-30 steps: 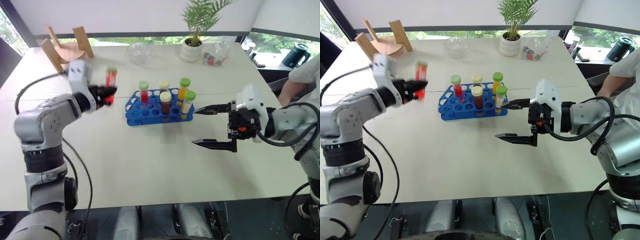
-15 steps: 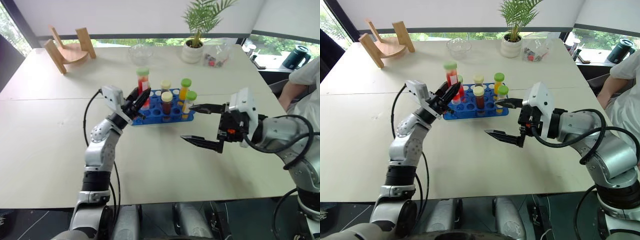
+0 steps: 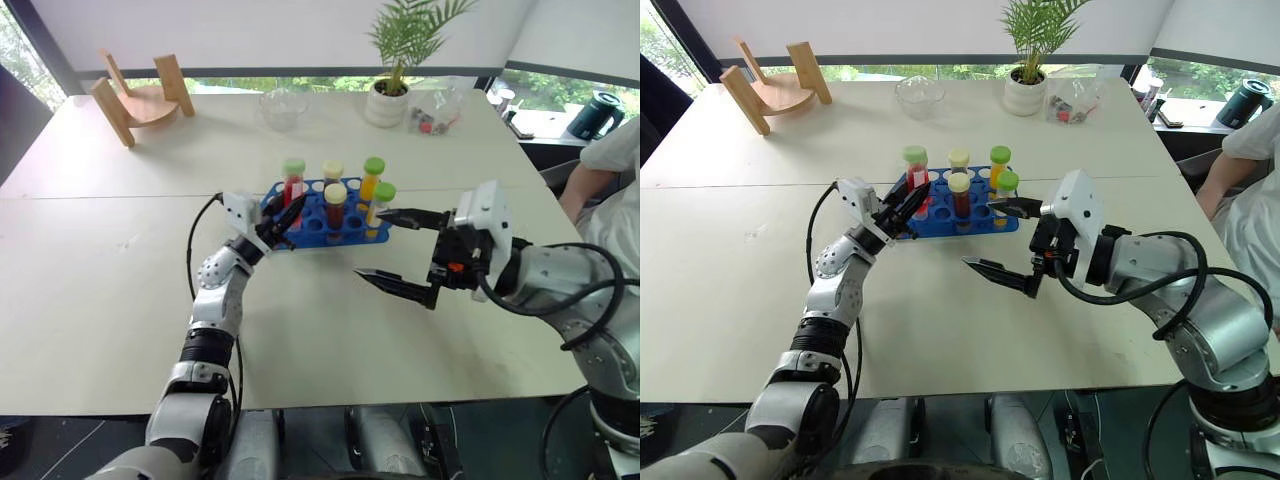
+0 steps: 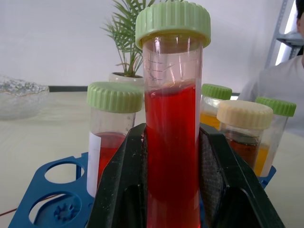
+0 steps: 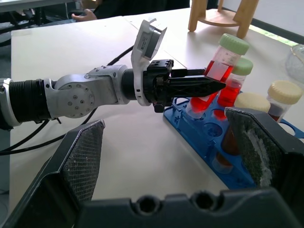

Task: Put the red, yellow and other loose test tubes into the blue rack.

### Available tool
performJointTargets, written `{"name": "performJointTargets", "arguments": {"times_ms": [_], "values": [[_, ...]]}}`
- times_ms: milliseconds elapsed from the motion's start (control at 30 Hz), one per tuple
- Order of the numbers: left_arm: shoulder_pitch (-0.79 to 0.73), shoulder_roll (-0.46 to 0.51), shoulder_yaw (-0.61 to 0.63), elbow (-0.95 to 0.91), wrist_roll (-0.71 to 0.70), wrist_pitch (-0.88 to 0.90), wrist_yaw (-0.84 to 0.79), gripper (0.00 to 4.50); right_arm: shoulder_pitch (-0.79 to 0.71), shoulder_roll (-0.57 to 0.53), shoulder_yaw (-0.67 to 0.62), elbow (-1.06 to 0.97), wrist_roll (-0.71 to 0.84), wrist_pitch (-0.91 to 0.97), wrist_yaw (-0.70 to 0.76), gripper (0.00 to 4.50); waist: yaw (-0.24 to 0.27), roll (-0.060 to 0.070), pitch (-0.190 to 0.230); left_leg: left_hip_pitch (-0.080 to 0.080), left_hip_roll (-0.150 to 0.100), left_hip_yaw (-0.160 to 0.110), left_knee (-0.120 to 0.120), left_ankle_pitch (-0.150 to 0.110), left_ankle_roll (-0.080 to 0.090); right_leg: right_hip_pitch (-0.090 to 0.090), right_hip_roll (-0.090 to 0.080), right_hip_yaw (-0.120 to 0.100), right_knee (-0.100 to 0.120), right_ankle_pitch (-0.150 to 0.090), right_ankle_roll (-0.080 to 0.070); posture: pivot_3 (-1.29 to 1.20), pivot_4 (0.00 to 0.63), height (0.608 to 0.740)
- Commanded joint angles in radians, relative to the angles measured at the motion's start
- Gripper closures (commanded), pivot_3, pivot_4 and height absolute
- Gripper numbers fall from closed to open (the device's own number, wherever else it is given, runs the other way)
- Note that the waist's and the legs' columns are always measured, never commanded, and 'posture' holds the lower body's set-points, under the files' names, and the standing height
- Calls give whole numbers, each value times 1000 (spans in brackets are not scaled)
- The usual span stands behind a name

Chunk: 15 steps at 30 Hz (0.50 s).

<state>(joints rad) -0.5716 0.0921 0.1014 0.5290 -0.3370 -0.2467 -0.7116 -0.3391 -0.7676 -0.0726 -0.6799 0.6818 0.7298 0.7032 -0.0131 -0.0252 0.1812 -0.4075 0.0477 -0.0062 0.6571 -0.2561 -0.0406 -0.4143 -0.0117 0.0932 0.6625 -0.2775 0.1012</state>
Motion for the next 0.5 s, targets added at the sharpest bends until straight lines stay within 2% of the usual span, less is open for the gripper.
{"name": "performJointTargets", "arguments": {"times_ms": [33, 500], "values": [[-29, 2, 19, 36, -15, -48, -29, 3693, 0, 2, -23, -46, 11, -7, -20, 0, -2, 0, 0, 0, 0, 0, 0, 0, 0, 0, 0, 0, 0, 0, 0, 0, 150, 740], [-34, -5, 26, 208, 26, -278, -50, 3693, 2, -4, -25, -59, 20, -10, -45, 0, -4, 0, 0, 1, 0, 0, 0, 0, 1, 1, 0, 0, 0, 0, 0, 0, 150, 740]]}}
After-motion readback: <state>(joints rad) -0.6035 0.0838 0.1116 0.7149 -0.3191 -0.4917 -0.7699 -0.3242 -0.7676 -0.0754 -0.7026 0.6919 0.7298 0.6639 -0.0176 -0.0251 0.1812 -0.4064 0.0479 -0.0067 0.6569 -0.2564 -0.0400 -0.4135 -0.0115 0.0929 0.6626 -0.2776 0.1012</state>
